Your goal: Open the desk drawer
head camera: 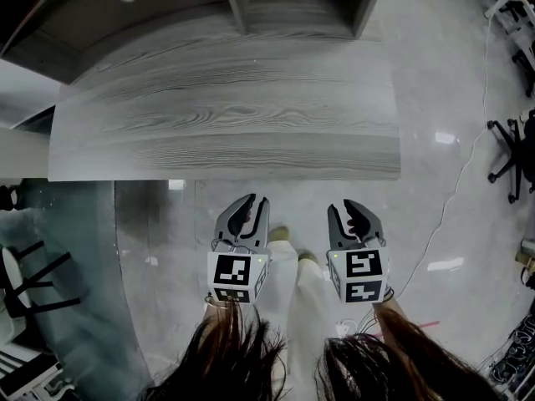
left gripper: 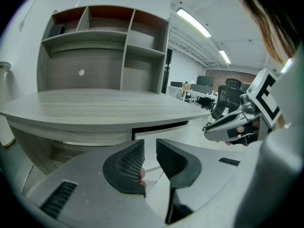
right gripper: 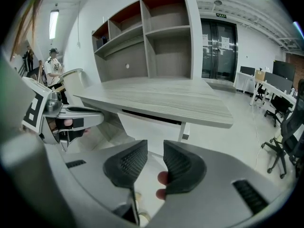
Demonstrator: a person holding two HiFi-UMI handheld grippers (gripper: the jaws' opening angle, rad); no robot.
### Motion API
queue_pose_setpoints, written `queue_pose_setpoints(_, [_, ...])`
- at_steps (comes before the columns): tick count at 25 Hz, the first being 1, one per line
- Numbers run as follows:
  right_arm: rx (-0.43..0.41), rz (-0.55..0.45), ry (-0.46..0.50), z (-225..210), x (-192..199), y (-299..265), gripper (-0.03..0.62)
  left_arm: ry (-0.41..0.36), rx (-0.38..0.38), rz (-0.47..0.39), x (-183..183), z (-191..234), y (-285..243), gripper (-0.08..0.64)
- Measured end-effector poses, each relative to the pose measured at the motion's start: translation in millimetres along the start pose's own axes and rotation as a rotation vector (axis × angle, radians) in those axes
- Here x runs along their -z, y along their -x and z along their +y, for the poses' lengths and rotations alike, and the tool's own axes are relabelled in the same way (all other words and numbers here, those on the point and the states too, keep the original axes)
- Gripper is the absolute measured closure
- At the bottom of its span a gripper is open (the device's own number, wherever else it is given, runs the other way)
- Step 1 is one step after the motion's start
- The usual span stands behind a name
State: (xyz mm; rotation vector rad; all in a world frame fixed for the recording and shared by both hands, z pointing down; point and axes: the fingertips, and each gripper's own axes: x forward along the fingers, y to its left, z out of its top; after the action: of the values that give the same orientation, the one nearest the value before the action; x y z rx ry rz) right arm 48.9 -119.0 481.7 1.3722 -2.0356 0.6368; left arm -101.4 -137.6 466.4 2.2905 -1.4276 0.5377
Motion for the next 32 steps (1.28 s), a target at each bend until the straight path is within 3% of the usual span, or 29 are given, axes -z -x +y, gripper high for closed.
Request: queue_pose_setpoints(32, [0.01, 0.049, -0.031, -26, 21, -57, 0.433, -0.007, 0.002, 0.062, 35, 19, -50, 0.46])
